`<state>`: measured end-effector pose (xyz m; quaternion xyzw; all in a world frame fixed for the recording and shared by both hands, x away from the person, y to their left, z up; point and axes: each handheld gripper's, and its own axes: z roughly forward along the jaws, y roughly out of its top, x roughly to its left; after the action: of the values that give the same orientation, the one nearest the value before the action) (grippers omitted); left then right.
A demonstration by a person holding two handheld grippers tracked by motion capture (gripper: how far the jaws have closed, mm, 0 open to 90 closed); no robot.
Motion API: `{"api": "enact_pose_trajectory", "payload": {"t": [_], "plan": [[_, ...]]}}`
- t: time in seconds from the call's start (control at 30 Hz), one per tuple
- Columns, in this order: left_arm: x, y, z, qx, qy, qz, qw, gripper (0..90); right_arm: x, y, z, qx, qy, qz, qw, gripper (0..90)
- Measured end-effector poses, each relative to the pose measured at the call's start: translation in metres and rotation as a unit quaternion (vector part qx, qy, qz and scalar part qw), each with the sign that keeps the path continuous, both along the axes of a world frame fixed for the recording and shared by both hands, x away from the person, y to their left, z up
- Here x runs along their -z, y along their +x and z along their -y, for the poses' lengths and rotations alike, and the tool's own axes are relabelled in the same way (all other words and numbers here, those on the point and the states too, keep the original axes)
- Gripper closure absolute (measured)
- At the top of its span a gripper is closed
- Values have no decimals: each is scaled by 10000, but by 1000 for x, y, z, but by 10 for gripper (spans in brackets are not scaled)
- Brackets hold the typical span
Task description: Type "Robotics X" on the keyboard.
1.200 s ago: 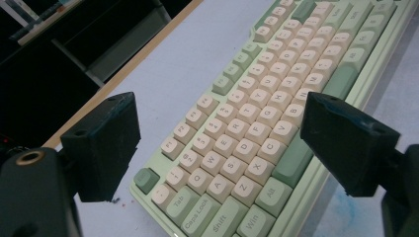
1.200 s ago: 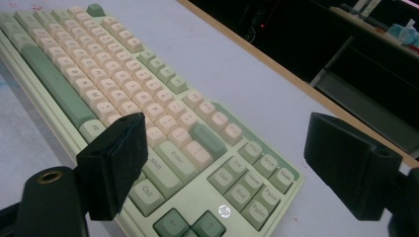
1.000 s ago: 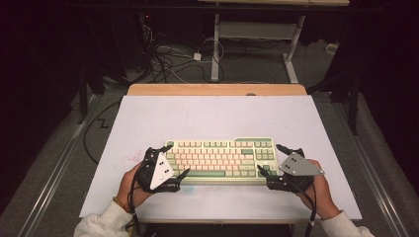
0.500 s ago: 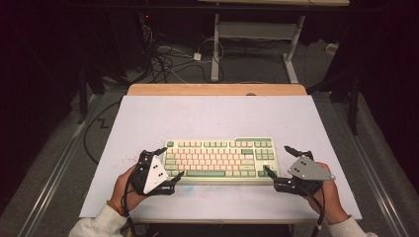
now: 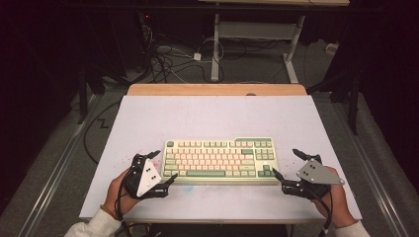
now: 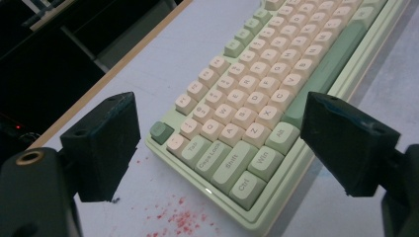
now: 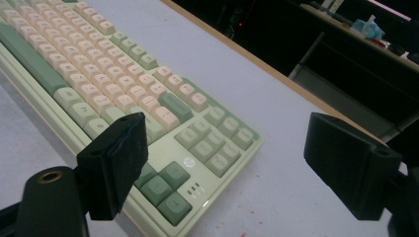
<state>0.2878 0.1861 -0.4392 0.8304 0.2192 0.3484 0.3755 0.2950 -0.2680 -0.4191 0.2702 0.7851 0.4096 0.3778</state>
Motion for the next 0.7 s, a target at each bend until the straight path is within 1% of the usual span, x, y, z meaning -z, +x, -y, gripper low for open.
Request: {"api": "enact_pose_trajectory", "payload": {"t": [0.27,0.33,0.47,0.6,0.7], "plan": [[5,-1,-10,-120,25,-61,9999,148,4,-3,11,104,31,-13,9999,175],[7,-1,-12,-154,-6,-109,9998,149,4,-3,14,131,48,-36,9999,175],[12,-2,-16,-219,60,-176,9996,149,6,-3,21,200,90,-52,9997,173],[16,-4,-20,-278,47,-238,9993,149,10,-4,28,275,117,-101,9995,171],[19,-6,-24,-308,45,-298,9991,148,14,-5,32,336,91,-139,9993,170]]}}
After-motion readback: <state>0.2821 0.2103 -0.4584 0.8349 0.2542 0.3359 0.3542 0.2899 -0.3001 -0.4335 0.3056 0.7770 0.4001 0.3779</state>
